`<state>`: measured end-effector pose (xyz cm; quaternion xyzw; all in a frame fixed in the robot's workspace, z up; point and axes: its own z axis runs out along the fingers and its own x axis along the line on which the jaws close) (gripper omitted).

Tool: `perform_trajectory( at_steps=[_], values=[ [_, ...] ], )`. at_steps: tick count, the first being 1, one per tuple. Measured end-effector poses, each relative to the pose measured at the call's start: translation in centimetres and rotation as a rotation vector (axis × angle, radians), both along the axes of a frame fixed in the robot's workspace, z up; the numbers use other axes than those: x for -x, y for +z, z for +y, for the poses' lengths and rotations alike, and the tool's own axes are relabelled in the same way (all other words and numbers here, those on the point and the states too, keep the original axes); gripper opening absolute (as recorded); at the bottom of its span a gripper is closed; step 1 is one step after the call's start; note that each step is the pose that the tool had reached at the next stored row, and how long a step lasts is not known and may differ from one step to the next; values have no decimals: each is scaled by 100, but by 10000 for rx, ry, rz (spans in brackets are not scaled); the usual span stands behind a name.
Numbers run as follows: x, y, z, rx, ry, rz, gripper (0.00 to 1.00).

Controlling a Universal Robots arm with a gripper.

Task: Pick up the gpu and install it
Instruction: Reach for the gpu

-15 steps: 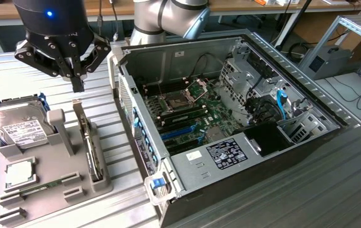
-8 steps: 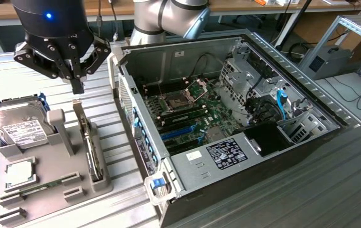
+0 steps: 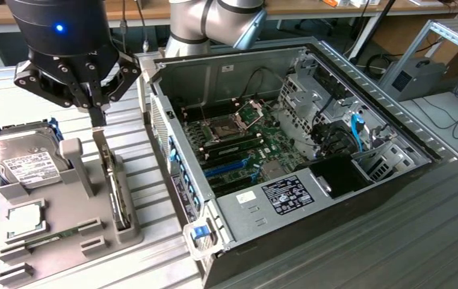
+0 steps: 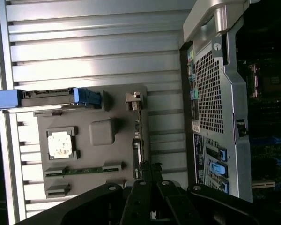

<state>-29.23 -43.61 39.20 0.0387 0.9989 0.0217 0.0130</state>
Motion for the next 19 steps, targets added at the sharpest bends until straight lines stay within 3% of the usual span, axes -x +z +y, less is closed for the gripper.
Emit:
perform_trajectory(
  at_steps=[7, 15, 19],
  values=[
    [21, -1, -100, -1, -6, -1, 11],
    [38, -2, -251, 0, -12, -1, 11],
    [44, -3, -293, 0, -15, 0, 11]
  ],
)
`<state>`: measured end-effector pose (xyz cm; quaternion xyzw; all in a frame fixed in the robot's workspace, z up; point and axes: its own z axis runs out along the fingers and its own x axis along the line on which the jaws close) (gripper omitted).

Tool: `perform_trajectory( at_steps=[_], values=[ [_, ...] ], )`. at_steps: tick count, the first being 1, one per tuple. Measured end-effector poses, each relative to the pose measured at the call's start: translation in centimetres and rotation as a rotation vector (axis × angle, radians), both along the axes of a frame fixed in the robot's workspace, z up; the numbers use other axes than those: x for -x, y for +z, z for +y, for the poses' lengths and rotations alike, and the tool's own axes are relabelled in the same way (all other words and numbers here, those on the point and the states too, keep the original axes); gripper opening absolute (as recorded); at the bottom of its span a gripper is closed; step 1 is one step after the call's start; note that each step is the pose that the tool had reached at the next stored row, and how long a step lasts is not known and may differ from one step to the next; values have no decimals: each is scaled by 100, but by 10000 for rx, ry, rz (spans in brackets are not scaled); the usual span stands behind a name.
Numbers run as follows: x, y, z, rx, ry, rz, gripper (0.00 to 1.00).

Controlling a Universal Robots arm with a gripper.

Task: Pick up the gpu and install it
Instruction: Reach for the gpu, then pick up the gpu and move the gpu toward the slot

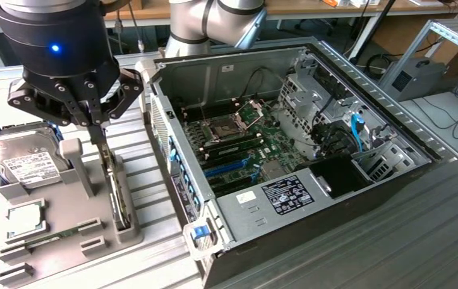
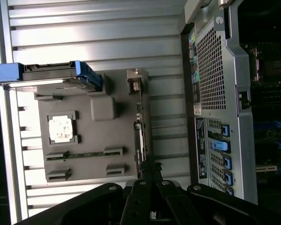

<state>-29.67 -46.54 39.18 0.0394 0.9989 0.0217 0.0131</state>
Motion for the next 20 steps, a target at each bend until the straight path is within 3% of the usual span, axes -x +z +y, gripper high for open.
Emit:
perform_trajectory(
  at_steps=[7, 20],
  values=[
    [63, -2, -1, 0, -1, -1, 11],
    [63, -2, -1, 0, 0, -1, 11]
  ],
)
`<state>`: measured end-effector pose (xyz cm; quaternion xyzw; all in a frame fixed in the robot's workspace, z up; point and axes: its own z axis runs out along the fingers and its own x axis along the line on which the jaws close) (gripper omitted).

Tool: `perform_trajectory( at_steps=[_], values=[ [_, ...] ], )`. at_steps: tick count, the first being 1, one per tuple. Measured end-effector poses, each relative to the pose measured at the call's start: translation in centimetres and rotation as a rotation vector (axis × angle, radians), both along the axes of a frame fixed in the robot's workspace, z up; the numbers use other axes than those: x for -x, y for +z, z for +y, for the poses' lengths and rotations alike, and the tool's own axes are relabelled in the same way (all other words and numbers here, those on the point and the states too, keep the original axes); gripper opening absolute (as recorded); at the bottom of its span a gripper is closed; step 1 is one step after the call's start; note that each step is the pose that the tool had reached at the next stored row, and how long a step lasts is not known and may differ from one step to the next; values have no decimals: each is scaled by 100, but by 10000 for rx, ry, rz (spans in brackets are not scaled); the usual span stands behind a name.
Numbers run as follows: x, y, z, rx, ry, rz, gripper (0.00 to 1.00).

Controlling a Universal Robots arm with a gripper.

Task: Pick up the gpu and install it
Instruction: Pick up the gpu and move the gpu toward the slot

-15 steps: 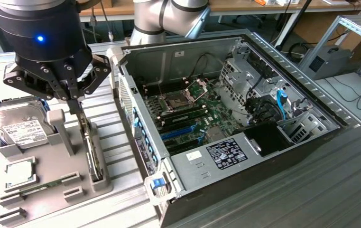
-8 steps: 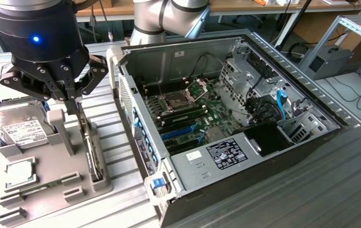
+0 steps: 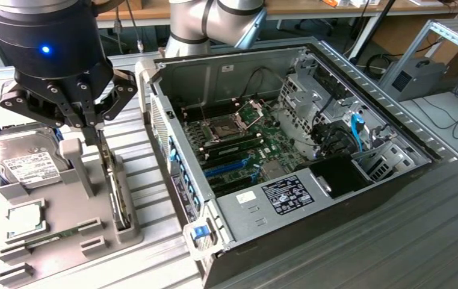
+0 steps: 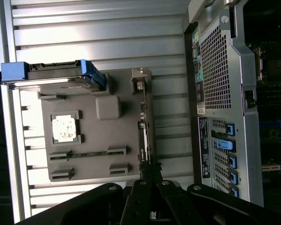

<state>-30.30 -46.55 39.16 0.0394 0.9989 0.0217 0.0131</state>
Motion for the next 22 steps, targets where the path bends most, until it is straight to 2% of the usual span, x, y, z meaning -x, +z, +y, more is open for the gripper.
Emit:
perform_trajectory(
  at_steps=[1, 2, 3, 4, 5, 6, 7, 13, 22],
  values=[
    [0, 0, 0, 0, 0, 0, 11],
    [0, 0, 0, 0, 0, 0, 17],
    [0, 0, 0, 0, 0, 1, 29],
    [0, 0, 0, 0, 0, 0, 29],
    [0, 0, 0, 0, 0, 1, 42],
    [0, 0, 0, 0, 0, 0, 42],
    [0, 0, 0, 0, 0, 0, 48],
    [0, -7, 0, -2, 0, -1, 48],
    [0, -170, 0, -36, -1, 0, 48]
  ],
)
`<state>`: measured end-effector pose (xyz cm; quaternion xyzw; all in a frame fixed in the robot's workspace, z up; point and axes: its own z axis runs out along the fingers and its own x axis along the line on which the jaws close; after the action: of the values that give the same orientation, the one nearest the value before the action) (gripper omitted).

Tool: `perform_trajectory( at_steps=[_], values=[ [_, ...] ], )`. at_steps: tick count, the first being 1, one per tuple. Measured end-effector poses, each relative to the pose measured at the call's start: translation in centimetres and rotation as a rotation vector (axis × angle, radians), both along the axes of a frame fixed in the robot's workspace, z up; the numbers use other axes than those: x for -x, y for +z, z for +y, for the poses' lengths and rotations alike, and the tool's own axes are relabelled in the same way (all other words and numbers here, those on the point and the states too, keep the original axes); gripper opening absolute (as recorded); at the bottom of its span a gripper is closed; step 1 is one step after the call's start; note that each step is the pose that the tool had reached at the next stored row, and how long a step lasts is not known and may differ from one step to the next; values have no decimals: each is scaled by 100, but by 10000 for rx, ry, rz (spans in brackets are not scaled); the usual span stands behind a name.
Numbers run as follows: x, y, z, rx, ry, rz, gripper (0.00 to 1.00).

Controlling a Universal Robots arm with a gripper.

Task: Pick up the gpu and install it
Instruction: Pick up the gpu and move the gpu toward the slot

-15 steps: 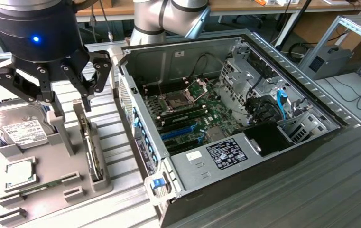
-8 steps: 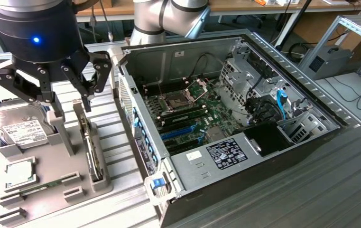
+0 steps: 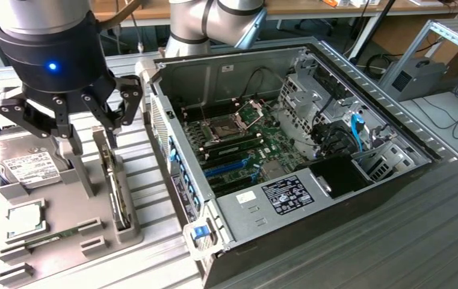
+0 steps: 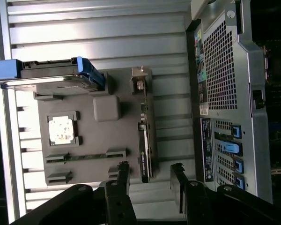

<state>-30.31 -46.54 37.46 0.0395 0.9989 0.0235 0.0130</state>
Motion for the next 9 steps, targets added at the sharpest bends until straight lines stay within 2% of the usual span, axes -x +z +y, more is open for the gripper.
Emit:
perform_trajectory(
  at_steps=[9],
  values=[
    [0, -165, 1, -15, -7, 0, 48]
  ],
)
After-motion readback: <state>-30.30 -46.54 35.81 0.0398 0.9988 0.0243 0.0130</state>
